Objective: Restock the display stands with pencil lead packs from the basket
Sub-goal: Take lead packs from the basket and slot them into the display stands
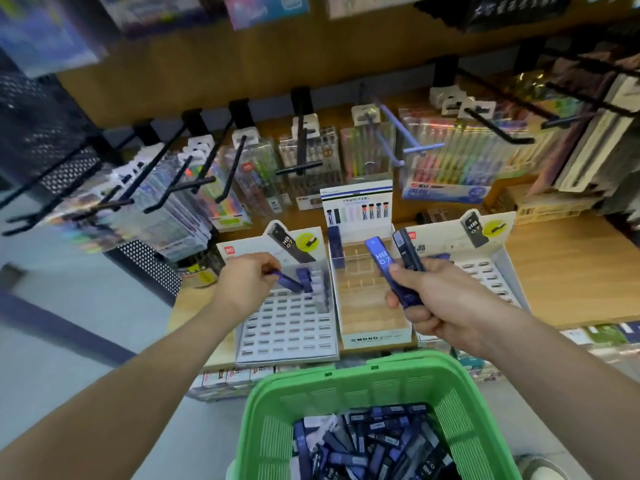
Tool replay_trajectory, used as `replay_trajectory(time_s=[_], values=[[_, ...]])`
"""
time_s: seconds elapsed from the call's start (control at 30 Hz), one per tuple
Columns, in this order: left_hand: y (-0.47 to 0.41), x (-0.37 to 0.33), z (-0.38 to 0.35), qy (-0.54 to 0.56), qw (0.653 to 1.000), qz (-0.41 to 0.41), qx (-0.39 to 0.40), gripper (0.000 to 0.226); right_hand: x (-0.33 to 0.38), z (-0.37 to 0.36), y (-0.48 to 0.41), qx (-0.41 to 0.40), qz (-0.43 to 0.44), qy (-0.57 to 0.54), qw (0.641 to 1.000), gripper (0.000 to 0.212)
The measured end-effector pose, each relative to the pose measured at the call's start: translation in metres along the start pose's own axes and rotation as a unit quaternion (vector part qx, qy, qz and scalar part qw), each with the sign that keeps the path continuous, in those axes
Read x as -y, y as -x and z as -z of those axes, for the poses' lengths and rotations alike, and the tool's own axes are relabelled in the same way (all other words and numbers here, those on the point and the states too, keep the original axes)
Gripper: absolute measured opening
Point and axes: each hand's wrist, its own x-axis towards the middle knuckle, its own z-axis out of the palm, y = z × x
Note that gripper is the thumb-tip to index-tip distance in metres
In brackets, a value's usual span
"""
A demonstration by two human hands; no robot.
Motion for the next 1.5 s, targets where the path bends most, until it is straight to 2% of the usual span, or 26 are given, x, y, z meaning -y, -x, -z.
replay_trajectory(time_s=[0.43,0.53,0.6,0.67,0.77,0.8,0.83,0.87,0.9,0.93,0.97,1.03,1.07,1.2,1.3,1.33,1.5], values=[[-0.007,-0.002,-0.029,-0.018,0.993,-0.102,0.049,0.023,-0.007,-0.014,-0.017,0.006,-0.029,0.008,1.000,0.015],[-0.007,-0.004,-0.037,0.031,0.996,-0.085,0.020,0.027,-0.007,-0.014,-0.017,0.003,-0.033,0.004,0.999,0.018],[-0.005,-0.004,-0.043,0.056,0.997,-0.059,0.015,0.019,-0.007,-0.014,-0.016,0.004,-0.035,0.004,0.999,0.019],[-0.005,-0.001,-0.046,0.043,0.997,-0.057,0.013,0.012,-0.007,-0.014,-0.016,0.007,-0.036,0.003,0.999,0.020],[-0.010,-0.003,-0.040,-0.014,0.997,-0.072,0.013,0.016,-0.008,-0.013,-0.017,0.011,-0.033,0.004,0.999,0.019],[-0.012,-0.007,-0.036,-0.009,0.998,-0.064,0.008,0.016,-0.008,-0.013,-0.017,0.013,-0.031,0.006,0.999,0.019],[-0.014,-0.012,-0.030,0.041,0.999,-0.035,0.007,0.015,-0.009,-0.014,-0.017,0.014,-0.029,0.010,0.999,0.018],[-0.016,-0.020,-0.022,0.145,0.989,0.014,0.024,0.013,-0.009,-0.014,-0.017,0.017,-0.027,0.014,0.999,0.018],[-0.018,-0.028,-0.012,0.280,0.955,0.068,0.072,0.012,-0.009,-0.014,-0.018,0.018,-0.025,0.018,0.999,0.017],[-0.018,-0.037,-0.001,0.404,0.899,0.104,0.136,0.015,-0.010,-0.014,-0.018,0.019,-0.023,0.021,0.999,0.015],[-0.018,-0.045,0.008,0.477,0.851,0.107,0.194,0.019,-0.010,-0.014,-0.019,0.019,-0.022,0.024,0.999,0.012],[-0.016,-0.059,0.019,0.521,0.812,0.070,0.253,0.023,-0.010,-0.015,-0.018,0.019,-0.019,0.033,0.999,0.008],[-0.014,-0.065,0.022,0.526,0.808,0.052,0.262,0.024,-0.010,-0.015,-0.018,0.021,-0.017,0.037,0.999,0.007],[-0.014,-0.066,0.026,0.500,0.834,0.036,0.231,0.030,-0.009,-0.016,-0.016,0.014,-0.001,0.048,0.999,0.007],[-0.022,-0.046,0.037,0.509,0.833,0.048,0.209,0.024,-0.004,-0.014,-0.016,-0.012,-0.001,0.050,0.999,0.022],[-0.024,-0.038,0.041,0.497,0.843,0.051,0.200,0.020,-0.003,-0.014,-0.017,-0.027,-0.007,0.046,0.999,0.027],[-0.033,0.011,0.042,0.311,0.938,0.100,0.121,0.015,0.000,-0.015,-0.016,-0.043,0.006,0.009,0.999,0.030]])
